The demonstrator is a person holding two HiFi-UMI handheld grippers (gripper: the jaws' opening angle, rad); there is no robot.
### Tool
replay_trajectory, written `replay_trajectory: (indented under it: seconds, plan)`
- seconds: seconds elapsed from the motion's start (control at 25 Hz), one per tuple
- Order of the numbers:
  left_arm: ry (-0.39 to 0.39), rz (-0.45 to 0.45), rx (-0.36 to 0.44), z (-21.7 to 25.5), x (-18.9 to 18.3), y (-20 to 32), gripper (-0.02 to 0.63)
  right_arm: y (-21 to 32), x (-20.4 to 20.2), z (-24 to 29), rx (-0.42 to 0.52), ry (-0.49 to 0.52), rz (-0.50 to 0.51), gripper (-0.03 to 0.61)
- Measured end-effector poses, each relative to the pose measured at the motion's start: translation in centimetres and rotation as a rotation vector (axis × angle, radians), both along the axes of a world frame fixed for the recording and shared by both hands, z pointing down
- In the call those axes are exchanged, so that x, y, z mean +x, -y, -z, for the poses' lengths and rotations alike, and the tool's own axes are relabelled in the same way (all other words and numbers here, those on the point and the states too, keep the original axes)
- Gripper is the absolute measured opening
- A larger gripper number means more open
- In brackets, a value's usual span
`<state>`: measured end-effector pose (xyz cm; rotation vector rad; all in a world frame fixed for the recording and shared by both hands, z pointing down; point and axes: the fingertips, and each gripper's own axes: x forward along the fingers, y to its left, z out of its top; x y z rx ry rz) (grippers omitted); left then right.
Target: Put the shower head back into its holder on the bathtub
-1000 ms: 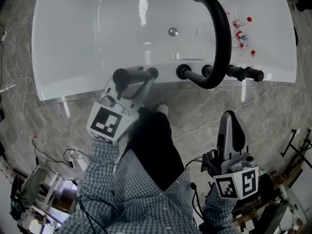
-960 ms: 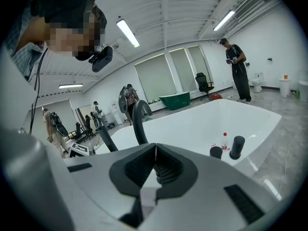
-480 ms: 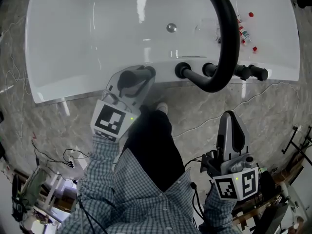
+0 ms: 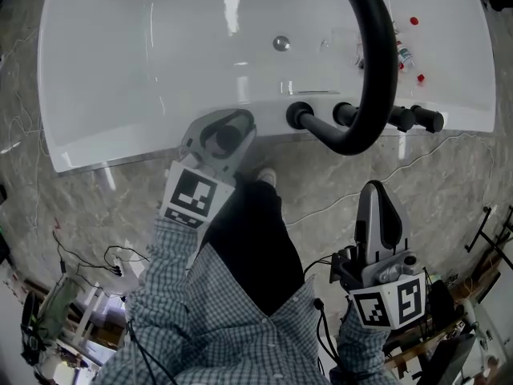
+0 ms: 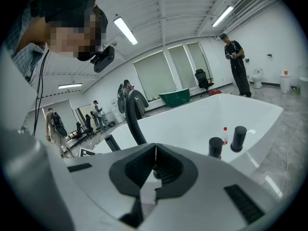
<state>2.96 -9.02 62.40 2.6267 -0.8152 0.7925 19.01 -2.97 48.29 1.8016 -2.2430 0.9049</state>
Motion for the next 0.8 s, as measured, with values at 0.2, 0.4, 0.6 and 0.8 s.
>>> replay_trajectory:
  seconds: [0.2, 0.4, 0.6, 0.8]
  plan:
    - [0.002, -0.018, 0.016, -0.2, 0.4, -0.1, 0.129, -0.3, -0.1, -0.3, -0.004, 0.006, 0.001, 0.015]
    - [-0.042, 0.013, -0.001, -0.4, 0.2, -0.2, 0.129, -0.5, -0.5, -0.3, -0.008, 0.011, 0.004, 0.015]
    - [-0.080, 0.037, -0.039, -0.5, 0.2, -0.3, 0.129, -0.5, -1.4, 0.2, 0.003, 0.035, 0.024, 0.015]
    - [-0.059, 0.028, -0.043, -0.1, 0.0, -0.6, 0.129, -0.6, -2.8, 1.1, 0.007, 0.002, 0.064, 0.015]
